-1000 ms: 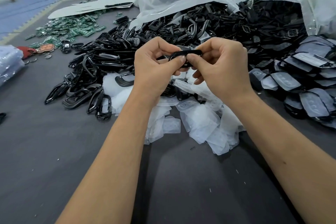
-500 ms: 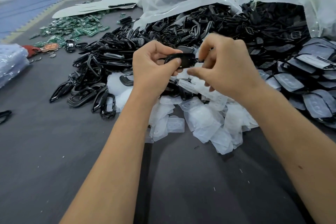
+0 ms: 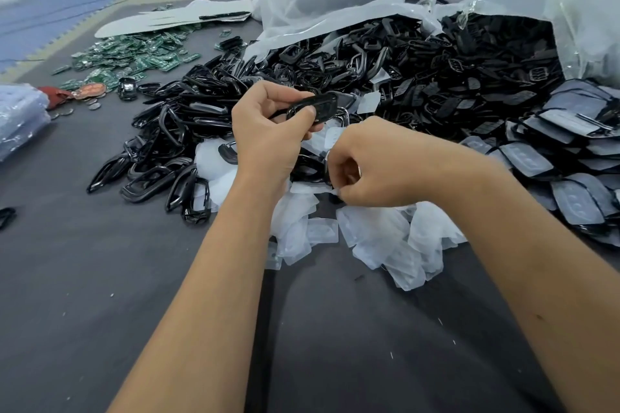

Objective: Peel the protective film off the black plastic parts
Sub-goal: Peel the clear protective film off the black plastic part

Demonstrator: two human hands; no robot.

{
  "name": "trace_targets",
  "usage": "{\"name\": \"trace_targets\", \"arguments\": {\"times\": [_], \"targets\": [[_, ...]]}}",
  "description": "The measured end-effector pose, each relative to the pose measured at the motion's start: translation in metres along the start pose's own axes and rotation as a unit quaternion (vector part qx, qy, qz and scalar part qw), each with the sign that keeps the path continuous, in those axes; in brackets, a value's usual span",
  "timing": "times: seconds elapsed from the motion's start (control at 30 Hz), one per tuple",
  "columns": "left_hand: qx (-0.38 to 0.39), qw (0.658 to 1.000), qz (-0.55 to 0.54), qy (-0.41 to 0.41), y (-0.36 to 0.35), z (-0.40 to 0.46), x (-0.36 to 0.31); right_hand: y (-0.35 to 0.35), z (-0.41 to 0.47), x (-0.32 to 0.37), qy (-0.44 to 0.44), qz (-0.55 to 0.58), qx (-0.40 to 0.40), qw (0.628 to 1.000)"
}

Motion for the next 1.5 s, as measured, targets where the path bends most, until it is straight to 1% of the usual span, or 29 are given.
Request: {"name": "trace_targets", "arguments": {"times": [0.03,0.1,0.17,0.27,0.37,0.43,0.5,0.53,0.6,0.77,0.87,1.07,1.2,1.3,1.5], "targets": [[0.000,1.000,0.006,0.000,0.000,0.001,0.000,0.003,0.000,-0.002,-0.002,0.035,0.001,0.999],[0.007,1.000,0.019,-0.003,-0.002,0.002,-0.001,0.008,0.002,-0.010,-0.012,0.172,0.012,0.985],[0.021,0.999,0.031,-0.011,-0.006,0.001,-0.001,0.012,0.003,-0.017,-0.008,0.323,0.005,0.946],[0.044,0.998,0.032,-0.003,-0.012,-0.001,0.003,0.015,0.004,-0.033,0.009,0.484,-0.054,0.873],[0.054,0.998,0.034,0.006,-0.016,0.000,0.007,0.012,0.003,-0.057,0.005,0.578,-0.140,0.804],[0.049,0.998,0.038,0.007,-0.018,0.000,0.010,0.009,0.001,-0.073,-0.019,0.616,-0.196,0.763],[0.047,0.998,0.043,0.009,-0.021,-0.002,0.012,0.007,-0.001,-0.086,-0.048,0.634,-0.243,0.732],[0.047,0.998,0.046,0.008,-0.023,-0.003,0.012,0.007,-0.002,-0.090,-0.058,0.633,-0.263,0.726],[0.049,0.998,0.048,0.008,-0.028,-0.005,0.014,0.007,-0.004,-0.092,-0.063,0.618,-0.294,0.727],[0.050,0.998,0.045,0.020,-0.031,-0.010,0.018,0.013,-0.006,-0.086,-0.049,0.547,-0.328,0.768],[0.044,0.998,0.033,0.039,-0.030,-0.010,0.021,0.015,-0.006,-0.087,-0.048,0.523,-0.346,0.778],[0.060,0.997,0.042,0.029,-0.036,-0.009,0.022,0.017,-0.008,-0.096,-0.087,0.431,-0.396,0.806],[0.075,0.996,0.035,0.034,-0.040,-0.008,0.027,0.020,-0.010,-0.096,-0.097,0.395,-0.415,0.814],[0.086,0.995,-0.005,0.055,-0.042,-0.009,0.029,0.022,-0.012,-0.100,-0.114,0.368,-0.428,0.818],[0.098,0.992,-0.023,0.071,-0.045,-0.012,0.027,0.026,-0.013,-0.103,-0.124,0.336,-0.427,0.831]]}}
Point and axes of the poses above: each hand's wrist, its own z-axis towards the middle knuckle, its own y-axis out of the back of the hand, x = y × z, the point moved 10 cm from there along z, towards the middle knuckle, and after that the axes turned 4 degrees about -x, right-handed, at the moved point
